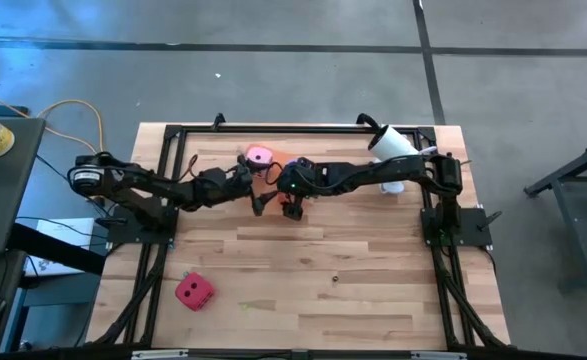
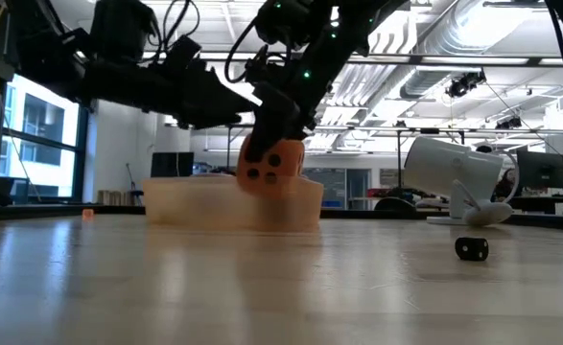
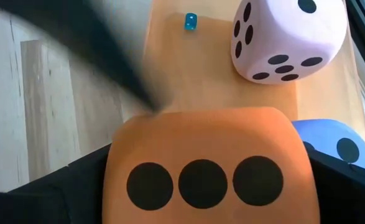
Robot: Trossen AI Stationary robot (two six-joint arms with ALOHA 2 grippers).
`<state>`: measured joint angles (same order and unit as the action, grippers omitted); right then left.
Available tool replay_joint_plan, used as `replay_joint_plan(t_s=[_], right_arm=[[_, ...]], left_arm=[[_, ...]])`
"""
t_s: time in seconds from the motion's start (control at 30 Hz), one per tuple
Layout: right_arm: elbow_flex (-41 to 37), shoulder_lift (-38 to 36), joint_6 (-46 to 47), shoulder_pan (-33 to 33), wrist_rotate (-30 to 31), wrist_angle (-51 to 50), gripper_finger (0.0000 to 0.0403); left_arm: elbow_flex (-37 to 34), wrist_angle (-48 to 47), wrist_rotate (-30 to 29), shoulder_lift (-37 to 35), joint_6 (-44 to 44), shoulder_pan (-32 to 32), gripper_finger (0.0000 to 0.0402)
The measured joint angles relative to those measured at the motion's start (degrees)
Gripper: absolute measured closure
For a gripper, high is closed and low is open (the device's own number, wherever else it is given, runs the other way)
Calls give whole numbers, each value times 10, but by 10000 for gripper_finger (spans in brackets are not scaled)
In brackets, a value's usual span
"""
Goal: Pick & Place Dice
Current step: Put the large orange die into the orange bin
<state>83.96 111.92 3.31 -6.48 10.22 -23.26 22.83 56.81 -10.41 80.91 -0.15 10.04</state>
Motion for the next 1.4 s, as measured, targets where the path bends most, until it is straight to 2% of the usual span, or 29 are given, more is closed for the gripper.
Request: replay_joint_plan(t_s=[0.07,0.23,0.3,0.47,0.7,0.97,1.1,1.27,1.4], right_arm=[[0,0,-1,0,0,7,7],[0,0,-1,0,-8,34,7],[0,0,-1,0,-22,42,7],[-1,3,-6,1,-26,47,7],[-3,4,-29,9,16,45,7],[-3,5,-20,12,18,26,6],[-2,1,-15,15,13,20,7],[2,-11,-13,30,-43,31,7],[-1,-4,-14,38,-52,27,7]], left_arm=[[0,1,40,7,-1,4,6],[8,5,49,30,-6,6,6],[12,3,38,42,6,6,6],[15,12,-40,71,27,5,6],[23,16,-45,124,25,22,6],[24,10,-43,141,-4,45,6],[23,-4,-51,142,6,47,6],[21,-17,-93,144,9,60,6],[21,-19,-94,144,-17,75,6]])
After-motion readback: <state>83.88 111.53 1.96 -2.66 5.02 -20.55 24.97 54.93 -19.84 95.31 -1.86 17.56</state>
